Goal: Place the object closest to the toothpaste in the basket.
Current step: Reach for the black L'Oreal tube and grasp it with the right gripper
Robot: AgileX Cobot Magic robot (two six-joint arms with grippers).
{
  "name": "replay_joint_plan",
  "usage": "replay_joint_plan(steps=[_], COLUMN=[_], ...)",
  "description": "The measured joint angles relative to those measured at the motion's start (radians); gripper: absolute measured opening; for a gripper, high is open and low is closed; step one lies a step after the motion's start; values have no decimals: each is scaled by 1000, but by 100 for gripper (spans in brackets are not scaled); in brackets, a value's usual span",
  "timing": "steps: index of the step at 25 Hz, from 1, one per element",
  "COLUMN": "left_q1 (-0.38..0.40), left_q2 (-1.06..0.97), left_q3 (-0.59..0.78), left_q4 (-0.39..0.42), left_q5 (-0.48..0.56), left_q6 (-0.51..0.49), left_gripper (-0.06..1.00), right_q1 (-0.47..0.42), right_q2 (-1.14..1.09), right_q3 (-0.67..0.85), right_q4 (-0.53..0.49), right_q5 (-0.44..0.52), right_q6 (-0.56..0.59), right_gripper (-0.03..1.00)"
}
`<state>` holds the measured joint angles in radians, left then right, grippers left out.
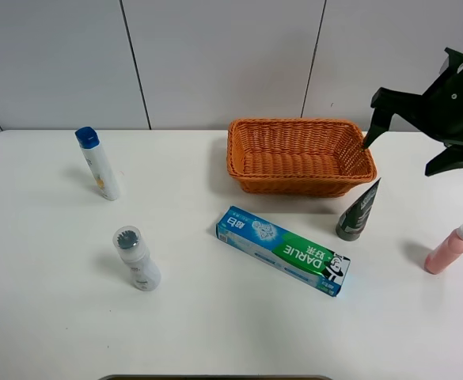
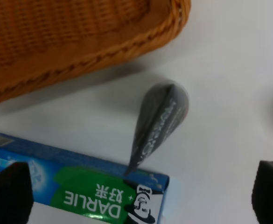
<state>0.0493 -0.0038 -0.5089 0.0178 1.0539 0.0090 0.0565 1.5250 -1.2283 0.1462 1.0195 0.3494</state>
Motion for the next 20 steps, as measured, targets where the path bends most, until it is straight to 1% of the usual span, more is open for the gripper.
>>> replay_joint_plan(steps=[4, 10, 13, 20], left_q1=[0, 0, 0, 0], left_q2=[0, 0, 0, 0], left_q3=[0, 0, 0, 0], left_q4=[0, 0, 0, 0], left_q5=[0, 0, 0, 0], left_q6=[0, 0, 0, 0], left_gripper=[94, 94, 94, 94], right_q1=[0, 48, 67, 69], right_q2=[42, 115, 156, 210], right_q3=[0, -1, -1, -1], right_q4=[-6, -79, -83, -100], right_q5=[30, 28, 15, -25], right_q6=[21, 66, 72, 75], right_gripper=[97, 96, 96, 96])
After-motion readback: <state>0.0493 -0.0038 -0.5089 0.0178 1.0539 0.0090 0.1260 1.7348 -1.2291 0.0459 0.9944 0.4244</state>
